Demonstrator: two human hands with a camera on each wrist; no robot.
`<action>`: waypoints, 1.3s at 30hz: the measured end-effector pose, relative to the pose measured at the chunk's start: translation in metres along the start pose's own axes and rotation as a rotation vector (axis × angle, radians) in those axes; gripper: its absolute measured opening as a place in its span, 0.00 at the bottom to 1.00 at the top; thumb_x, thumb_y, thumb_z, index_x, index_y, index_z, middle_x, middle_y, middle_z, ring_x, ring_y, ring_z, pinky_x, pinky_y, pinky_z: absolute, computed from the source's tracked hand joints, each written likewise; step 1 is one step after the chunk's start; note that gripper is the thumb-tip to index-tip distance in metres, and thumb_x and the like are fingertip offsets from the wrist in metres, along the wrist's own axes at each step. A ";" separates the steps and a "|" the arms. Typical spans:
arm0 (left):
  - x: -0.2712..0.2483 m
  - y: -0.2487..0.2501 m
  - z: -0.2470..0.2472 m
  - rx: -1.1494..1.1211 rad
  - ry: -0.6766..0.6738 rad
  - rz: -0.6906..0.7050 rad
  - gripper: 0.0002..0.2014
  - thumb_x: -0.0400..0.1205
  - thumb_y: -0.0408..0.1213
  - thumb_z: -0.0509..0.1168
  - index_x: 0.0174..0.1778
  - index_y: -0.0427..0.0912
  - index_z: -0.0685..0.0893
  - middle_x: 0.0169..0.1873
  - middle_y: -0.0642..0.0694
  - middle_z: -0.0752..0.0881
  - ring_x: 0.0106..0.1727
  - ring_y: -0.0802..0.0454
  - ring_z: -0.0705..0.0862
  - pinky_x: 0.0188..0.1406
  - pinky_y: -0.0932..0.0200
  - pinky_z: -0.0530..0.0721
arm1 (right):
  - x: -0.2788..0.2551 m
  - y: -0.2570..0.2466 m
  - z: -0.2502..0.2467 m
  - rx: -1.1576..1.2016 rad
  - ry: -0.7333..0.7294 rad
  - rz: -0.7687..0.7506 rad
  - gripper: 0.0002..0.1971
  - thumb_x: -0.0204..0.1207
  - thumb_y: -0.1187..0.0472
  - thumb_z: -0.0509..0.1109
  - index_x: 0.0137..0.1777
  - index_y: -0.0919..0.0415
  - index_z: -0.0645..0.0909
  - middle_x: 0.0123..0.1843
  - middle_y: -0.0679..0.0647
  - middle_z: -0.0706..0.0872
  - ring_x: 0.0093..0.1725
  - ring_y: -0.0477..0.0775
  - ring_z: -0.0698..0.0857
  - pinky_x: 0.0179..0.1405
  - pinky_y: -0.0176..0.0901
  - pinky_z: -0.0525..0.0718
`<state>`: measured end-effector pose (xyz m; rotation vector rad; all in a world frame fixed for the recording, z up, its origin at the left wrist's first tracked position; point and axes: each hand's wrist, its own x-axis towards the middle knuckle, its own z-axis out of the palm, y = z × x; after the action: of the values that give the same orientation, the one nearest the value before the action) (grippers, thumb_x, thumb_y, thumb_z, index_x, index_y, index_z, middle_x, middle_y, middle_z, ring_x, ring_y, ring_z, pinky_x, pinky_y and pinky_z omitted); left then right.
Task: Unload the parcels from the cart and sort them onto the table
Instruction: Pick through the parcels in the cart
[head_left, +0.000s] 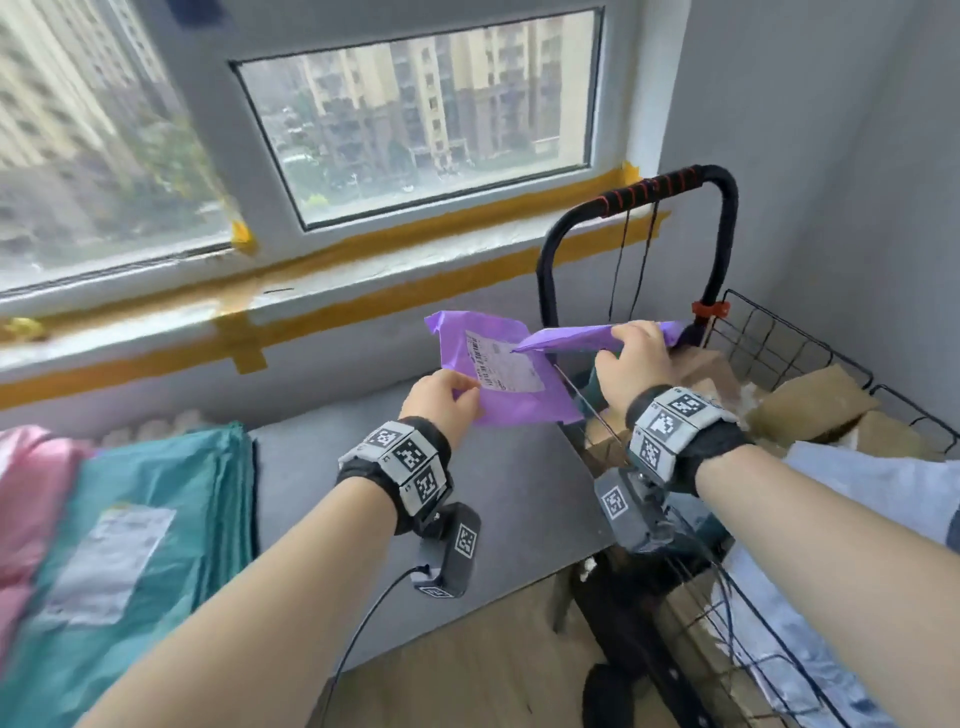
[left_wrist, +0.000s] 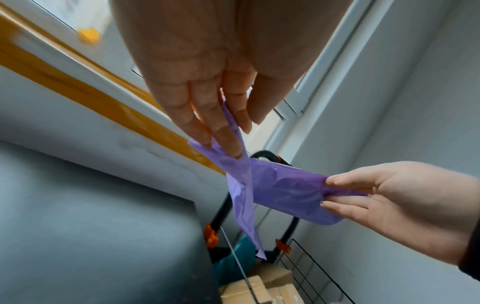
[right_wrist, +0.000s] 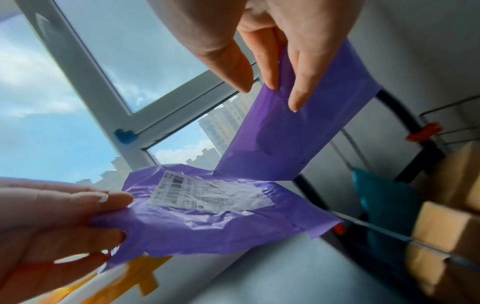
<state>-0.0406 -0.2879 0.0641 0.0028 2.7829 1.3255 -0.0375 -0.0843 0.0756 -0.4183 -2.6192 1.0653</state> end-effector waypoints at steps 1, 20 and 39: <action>-0.013 -0.012 -0.016 -0.006 0.031 -0.019 0.11 0.81 0.32 0.60 0.53 0.38 0.86 0.45 0.39 0.90 0.51 0.43 0.88 0.57 0.49 0.84 | -0.010 -0.015 0.010 0.024 -0.015 -0.027 0.19 0.77 0.71 0.60 0.68 0.73 0.75 0.72 0.64 0.72 0.72 0.60 0.72 0.70 0.36 0.60; -0.209 -0.139 -0.201 -0.041 0.744 -0.384 0.11 0.79 0.33 0.68 0.56 0.39 0.82 0.47 0.46 0.85 0.46 0.55 0.81 0.53 0.67 0.78 | -0.150 -0.237 0.162 0.303 -0.500 -0.664 0.15 0.79 0.66 0.65 0.62 0.76 0.80 0.64 0.67 0.80 0.68 0.63 0.75 0.67 0.38 0.64; -0.277 -0.247 -0.276 -0.041 1.020 -0.619 0.08 0.79 0.30 0.67 0.53 0.35 0.84 0.48 0.44 0.84 0.46 0.54 0.78 0.45 0.71 0.72 | -0.230 -0.300 0.244 0.621 -0.712 -0.637 0.12 0.79 0.63 0.66 0.46 0.73 0.87 0.46 0.48 0.82 0.56 0.64 0.84 0.61 0.63 0.81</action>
<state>0.2272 -0.6652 0.0604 -1.8195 2.9164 1.4135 0.0377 -0.5281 0.0864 1.0187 -2.3963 1.8731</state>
